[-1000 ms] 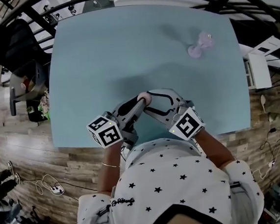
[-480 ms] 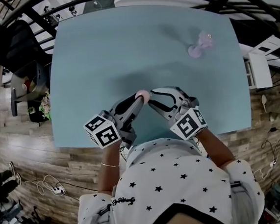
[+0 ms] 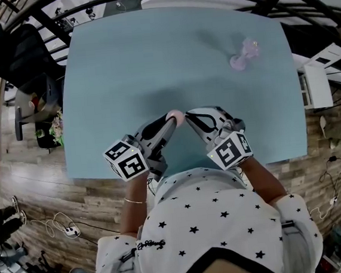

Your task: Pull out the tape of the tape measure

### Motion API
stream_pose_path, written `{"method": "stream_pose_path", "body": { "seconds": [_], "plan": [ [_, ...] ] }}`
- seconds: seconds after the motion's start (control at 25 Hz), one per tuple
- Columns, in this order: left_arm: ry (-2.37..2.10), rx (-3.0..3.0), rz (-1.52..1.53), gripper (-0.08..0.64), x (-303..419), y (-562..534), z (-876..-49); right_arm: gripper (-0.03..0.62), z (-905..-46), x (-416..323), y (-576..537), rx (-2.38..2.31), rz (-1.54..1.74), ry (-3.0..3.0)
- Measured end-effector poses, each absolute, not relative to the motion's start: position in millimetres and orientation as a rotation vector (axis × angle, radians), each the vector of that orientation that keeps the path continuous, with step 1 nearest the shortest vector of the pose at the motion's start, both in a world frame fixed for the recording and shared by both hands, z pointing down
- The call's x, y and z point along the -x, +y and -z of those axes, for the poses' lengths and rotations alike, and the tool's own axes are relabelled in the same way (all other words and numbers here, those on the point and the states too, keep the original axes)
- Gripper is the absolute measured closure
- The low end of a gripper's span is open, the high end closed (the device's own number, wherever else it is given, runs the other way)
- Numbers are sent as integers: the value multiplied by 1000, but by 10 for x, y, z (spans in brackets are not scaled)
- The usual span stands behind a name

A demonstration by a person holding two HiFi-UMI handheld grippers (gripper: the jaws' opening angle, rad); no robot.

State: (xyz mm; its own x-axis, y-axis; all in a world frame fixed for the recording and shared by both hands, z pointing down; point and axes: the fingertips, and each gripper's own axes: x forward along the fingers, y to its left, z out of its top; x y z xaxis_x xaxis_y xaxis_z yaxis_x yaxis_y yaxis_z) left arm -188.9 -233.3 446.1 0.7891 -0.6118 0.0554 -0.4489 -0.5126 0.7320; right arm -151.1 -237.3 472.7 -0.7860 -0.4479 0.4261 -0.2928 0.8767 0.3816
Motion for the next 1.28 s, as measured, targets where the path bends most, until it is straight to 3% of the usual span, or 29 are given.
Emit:
{"method": "stream_pose_path", "body": {
  "seconds": [1.08,1.28],
  "plan": [
    [-918,-2270,200,477,1897,-2376,-4386,591,-4824,1293,-2681,-757,274,-2448],
    [-926,-2243,244,477,2007,-2358,-4346,591,-4919,956,-2875,-900,127,-2413]
  ]
}}
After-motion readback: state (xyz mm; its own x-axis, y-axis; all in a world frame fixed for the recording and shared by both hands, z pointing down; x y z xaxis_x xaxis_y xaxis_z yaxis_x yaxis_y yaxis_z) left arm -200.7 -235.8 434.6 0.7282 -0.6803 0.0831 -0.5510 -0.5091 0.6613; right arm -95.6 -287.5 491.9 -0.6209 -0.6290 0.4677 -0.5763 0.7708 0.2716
